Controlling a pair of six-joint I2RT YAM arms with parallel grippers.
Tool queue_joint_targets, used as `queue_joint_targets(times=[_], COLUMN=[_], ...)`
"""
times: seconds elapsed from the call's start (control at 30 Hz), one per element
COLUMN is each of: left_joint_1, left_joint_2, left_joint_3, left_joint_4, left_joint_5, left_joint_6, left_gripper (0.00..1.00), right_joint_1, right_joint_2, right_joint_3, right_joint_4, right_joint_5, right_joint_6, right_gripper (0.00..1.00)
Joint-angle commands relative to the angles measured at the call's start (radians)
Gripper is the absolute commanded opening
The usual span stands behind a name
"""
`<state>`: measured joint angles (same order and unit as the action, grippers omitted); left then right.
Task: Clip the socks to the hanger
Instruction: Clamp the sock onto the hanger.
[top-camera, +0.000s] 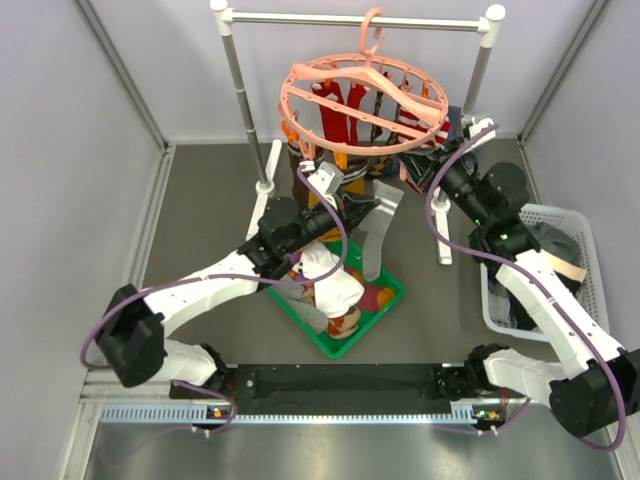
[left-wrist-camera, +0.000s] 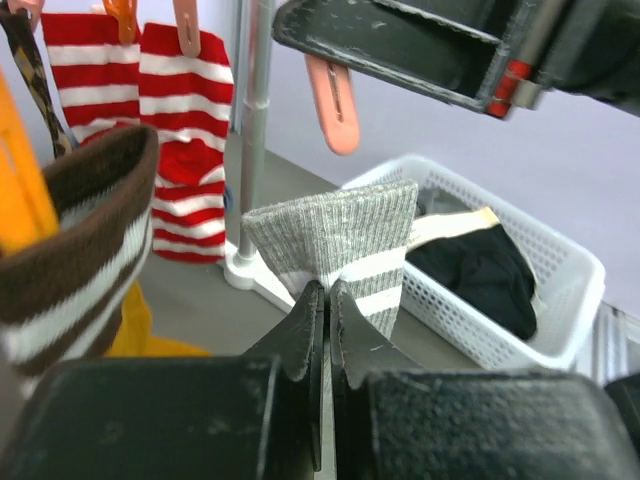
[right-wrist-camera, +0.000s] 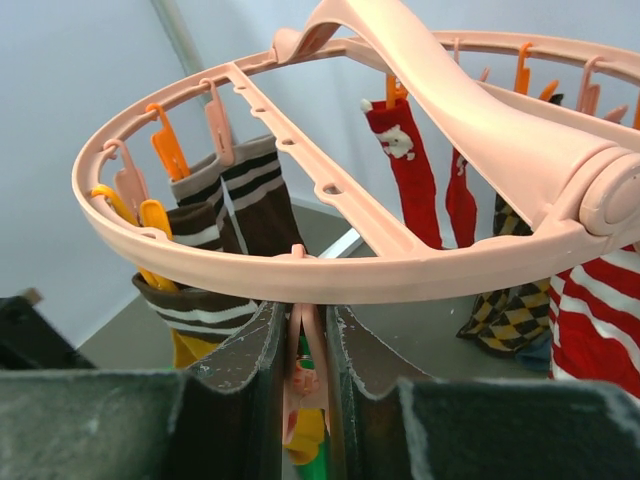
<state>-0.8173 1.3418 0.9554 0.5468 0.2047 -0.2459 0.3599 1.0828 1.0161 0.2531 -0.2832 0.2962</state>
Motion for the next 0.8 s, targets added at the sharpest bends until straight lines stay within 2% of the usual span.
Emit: queue_joint_targets(times=[0.0,0.27,0.77], left_joint_1=[0.0,0.001,0.006], left_joint_2=[0.084,0.181,0.201], left_joint_3=[0.008,0.029,0.054], left_joint_4=[0.303,0.392,0.459], left_joint_5=[-0.027,-0.06,-0.054], left_joint_6=[-0.018,-0.052,-0.099], left_gripper=[0.0,0.0,0.0], right_joint_1=[0.014,0.013,0.016], right_joint_2=[-0.004,-0.007,0.0], right_joint_3=[0.042,0.027,0.013], right_joint_4=[0.011,0.037,0.041], right_joint_5=[-0.036,-0.059,-0.059], right_joint_6=[0.044,0.08,0.077], right_gripper=[0.07,0.07,0.07])
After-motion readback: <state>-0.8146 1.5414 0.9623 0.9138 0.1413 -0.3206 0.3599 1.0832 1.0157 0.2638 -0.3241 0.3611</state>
